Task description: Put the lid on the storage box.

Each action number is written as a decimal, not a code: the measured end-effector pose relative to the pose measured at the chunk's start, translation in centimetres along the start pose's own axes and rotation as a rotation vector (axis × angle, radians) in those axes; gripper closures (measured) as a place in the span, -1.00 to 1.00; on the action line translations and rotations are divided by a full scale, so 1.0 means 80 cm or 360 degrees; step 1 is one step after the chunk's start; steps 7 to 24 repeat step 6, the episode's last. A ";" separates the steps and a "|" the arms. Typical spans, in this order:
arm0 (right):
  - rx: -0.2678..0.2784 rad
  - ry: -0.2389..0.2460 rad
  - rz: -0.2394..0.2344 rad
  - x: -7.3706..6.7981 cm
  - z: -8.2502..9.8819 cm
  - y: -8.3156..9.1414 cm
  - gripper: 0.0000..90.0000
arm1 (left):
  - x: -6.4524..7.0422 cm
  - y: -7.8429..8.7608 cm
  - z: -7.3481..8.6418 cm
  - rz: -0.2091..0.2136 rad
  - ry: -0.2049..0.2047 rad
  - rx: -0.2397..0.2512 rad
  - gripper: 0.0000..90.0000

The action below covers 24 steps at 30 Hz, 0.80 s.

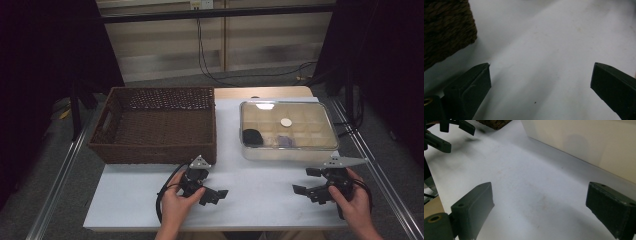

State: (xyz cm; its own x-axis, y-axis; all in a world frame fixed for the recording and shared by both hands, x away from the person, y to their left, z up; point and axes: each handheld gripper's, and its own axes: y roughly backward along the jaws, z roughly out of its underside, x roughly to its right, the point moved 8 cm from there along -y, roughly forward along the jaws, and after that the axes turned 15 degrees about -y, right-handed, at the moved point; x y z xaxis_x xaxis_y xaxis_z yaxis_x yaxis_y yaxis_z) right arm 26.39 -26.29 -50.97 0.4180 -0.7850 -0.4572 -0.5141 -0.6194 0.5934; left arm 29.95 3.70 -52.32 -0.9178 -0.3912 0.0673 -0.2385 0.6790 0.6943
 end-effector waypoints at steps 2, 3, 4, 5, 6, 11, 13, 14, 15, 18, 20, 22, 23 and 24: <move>-0.0003 0.0001 0.0007 0.002 0.002 -0.002 -0.84 | -0.001 -0.001 0.004 -0.0009 -0.0007 -0.0022 -0.94; -0.0009 -0.0008 -0.0002 0.001 0.003 -0.003 -0.84 | -0.001 -0.001 0.004 -0.0012 -0.0008 -0.0018 -0.95; -0.0012 -0.0011 -0.0002 0.001 0.004 -0.003 -0.84 | -0.001 -0.001 0.005 0.0002 -0.0013 -0.0031 -0.95; -0.0009 0.0003 0.0003 0.002 0.004 -0.003 -0.84 | -0.002 -0.002 0.006 -0.0019 -0.0015 -0.0024 -0.95; -0.0012 0.0007 -0.0001 0.002 0.005 -0.003 -0.84 | -0.002 -0.002 0.006 -0.0021 -0.0025 -0.0024 -0.95; -0.0012 0.0007 -0.0001 0.002 0.005 -0.003 -0.84 | -0.002 -0.002 0.006 -0.0021 -0.0025 -0.0024 -0.95; -0.0012 0.0007 -0.0001 0.002 0.005 -0.003 -0.84 | -0.002 -0.002 0.006 -0.0021 -0.0025 -0.0024 -0.95; -0.0012 0.0007 -0.0001 0.002 0.005 -0.003 -0.84 | -0.002 -0.002 0.006 -0.0021 -0.0025 -0.0024 -0.95; -0.0012 0.0007 -0.0001 0.002 0.005 -0.003 -0.84 | -0.002 -0.002 0.006 -0.0021 -0.0025 -0.0024 -0.95; -0.0012 0.0007 -0.0001 0.002 0.005 -0.003 -0.84 | -0.002 -0.002 0.006 -0.0021 -0.0025 -0.0024 -0.95; -0.0012 0.0007 -0.0001 0.002 0.005 -0.003 -0.84 | -0.002 -0.002 0.006 -0.0021 -0.0025 -0.0024 -0.95; -0.0012 0.0007 -0.0001 0.002 0.005 -0.003 -0.84 | -0.002 -0.002 0.006 -0.0021 -0.0025 -0.0024 -0.95; -0.0012 0.0007 -0.0001 0.002 0.005 -0.003 -0.84 | -0.002 -0.002 0.006 -0.0021 -0.0025 -0.0024 -0.95; -0.0012 0.0007 -0.0001 0.002 0.005 -0.003 -0.84 | -0.002 -0.002 0.006 -0.0021 -0.0025 -0.0024 -0.95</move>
